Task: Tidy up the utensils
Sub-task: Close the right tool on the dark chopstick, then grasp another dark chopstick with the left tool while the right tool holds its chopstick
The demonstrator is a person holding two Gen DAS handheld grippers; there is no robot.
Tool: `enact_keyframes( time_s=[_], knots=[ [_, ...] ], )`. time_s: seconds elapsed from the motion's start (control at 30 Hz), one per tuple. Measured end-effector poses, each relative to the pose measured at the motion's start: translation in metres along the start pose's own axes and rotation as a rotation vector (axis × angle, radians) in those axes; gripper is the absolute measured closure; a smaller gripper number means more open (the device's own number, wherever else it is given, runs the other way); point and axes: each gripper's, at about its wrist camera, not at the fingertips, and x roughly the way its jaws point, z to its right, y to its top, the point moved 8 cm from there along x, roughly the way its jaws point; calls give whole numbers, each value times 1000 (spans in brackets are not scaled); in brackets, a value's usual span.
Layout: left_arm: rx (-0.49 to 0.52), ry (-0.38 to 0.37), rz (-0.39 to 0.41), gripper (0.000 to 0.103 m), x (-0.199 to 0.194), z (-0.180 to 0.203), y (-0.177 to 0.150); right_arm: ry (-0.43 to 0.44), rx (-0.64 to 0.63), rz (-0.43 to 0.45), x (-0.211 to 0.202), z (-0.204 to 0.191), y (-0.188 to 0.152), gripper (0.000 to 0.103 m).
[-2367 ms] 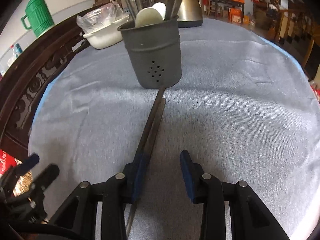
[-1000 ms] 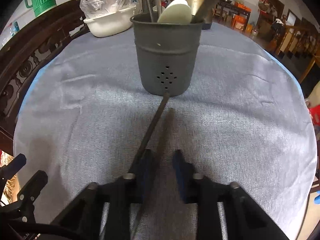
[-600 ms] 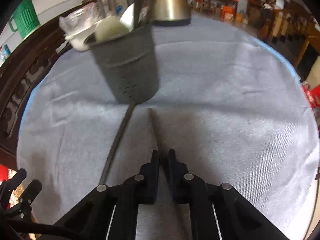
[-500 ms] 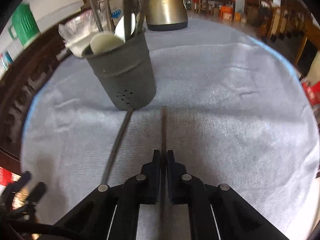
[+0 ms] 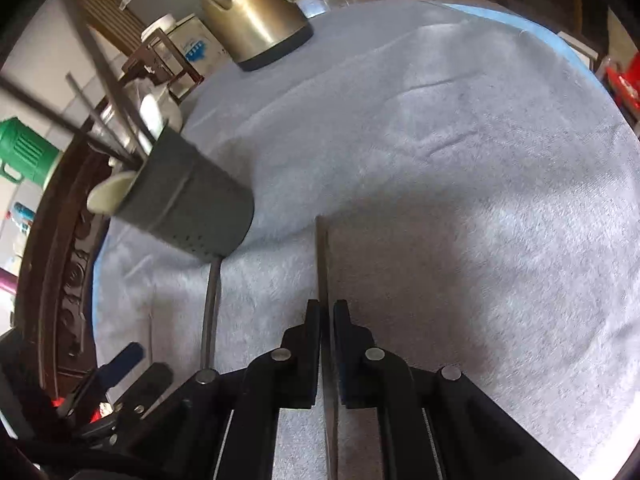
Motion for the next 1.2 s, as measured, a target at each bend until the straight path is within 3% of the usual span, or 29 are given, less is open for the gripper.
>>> enact_keyframes(
  time_s=[0.13,0.33,0.37,0.43,0.6,0.87,1.0,1.2],
  knots=[
    [-24,-31,-29,31,17,8,11,31,27,-8,0,5,10,94],
    [-30,0,-40,32,36,9,21,57,34,-17,4,2,27,94],
    [-24,10,-43,36,40,9,21,59,27,-16,5,-1,29,94],
    [2,37,-26,55,42,9,25,54,21,-21,7,-5,33,94],
    [-1,10,-35,68,42,-1,28,7,3,-41,16,-7,30,94],
    [-52,-10,-59,68,29,-32,26,-4,-10,-67,28,-11,28,90],
    [-46,-35,-80,54,33,-30,35,-54,-56,-94,35,-19,23,89],
    [-22,-25,-108,54,54,-22,42,-94,-88,-125,39,-22,27,90]
  ],
)
